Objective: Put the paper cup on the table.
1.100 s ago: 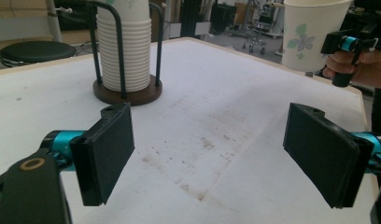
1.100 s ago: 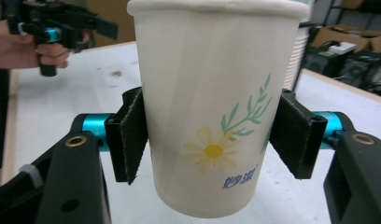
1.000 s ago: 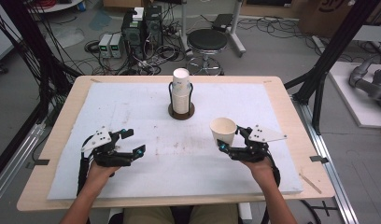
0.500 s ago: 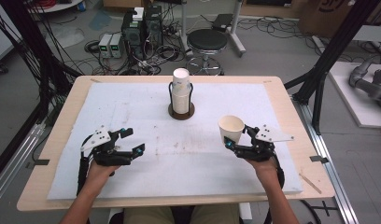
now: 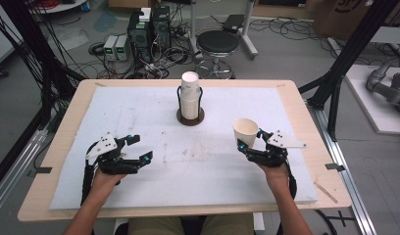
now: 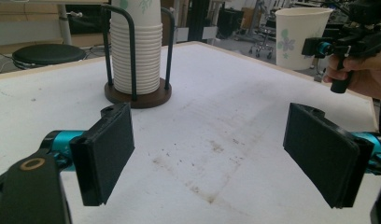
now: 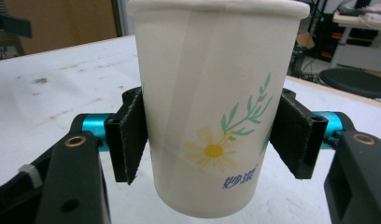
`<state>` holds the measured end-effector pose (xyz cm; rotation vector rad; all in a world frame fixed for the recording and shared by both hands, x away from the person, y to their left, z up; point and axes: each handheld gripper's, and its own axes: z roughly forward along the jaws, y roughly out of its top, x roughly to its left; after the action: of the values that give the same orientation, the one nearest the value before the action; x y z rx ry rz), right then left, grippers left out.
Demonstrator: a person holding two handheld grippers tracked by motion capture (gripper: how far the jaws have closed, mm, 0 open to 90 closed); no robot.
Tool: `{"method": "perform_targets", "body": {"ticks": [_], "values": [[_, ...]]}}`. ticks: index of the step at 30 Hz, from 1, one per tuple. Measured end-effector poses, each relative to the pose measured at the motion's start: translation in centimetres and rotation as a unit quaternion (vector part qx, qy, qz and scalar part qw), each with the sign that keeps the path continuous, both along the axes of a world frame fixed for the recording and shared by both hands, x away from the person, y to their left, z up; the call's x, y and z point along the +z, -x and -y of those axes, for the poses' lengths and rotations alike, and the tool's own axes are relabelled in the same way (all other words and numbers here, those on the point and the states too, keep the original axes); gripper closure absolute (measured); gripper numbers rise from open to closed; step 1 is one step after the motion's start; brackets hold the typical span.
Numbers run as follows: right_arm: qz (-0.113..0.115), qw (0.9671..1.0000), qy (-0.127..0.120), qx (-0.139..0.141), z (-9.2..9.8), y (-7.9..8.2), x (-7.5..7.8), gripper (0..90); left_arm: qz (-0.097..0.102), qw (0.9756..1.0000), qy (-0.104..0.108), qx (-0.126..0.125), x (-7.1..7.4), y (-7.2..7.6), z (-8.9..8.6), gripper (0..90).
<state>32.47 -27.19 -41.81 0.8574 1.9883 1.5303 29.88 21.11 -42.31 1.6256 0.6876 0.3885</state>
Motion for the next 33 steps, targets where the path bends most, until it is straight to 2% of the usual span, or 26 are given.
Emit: {"method": "perform_targets", "body": {"ticks": [6, 8, 12, 15, 21, 24, 29, 33], "values": [[-0.028, 0.9988, 0.015, -0.039, 0.7, -0.8, -1.4, 34.1, -0.001, 1.0, -0.002, 0.002, 0.0, 0.0, 0.1, 16.3], [-0.039, 0.9981, 0.004, -0.047, 0.9, -1.0, -1.8, 34.1, -0.002, 1.0, -0.003, 0.001, -0.1, 0.0, 0.1, 16.4], [-0.058, 0.9968, 0.002, -0.055, 1.1, -1.3, -2.4, 34.1, -0.003, 1.0, -0.005, -0.001, -0.1, -0.1, 0.2, 16.6], [-0.066, 0.996, 0.009, -0.061, 1.0, -1.5, -2.6, 34.0, -0.004, 1.0, -0.005, -0.002, -0.2, -0.1, 0.2, 16.6], [-0.098, 0.9925, 0.029, -0.067, 0.6, -2.1, -3.1, 34.1, -0.005, 1.0, -0.006, -0.002, -0.2, -0.1, 0.3, 16.7], [-0.101, 0.9915, 0.038, -0.072, 0.5, -2.3, -3.1, 34.2, -0.007, 1.0, -0.006, -0.001, -0.3, -0.1, 0.3, 16.8], [-0.121, 0.9876, 0.069, -0.074, -0.1, -2.5, -3.1, 34.5, -0.008, 0.9999, -0.008, -0.004, -0.3, -0.1, 0.3, 17.1], [-0.128, 0.9864, 0.069, -0.076, 0.0, -2.5, -3.1, 34.6, -0.007, 1.0, -0.006, -0.002, -0.3, -0.1, 0.3, 17.1]]}}
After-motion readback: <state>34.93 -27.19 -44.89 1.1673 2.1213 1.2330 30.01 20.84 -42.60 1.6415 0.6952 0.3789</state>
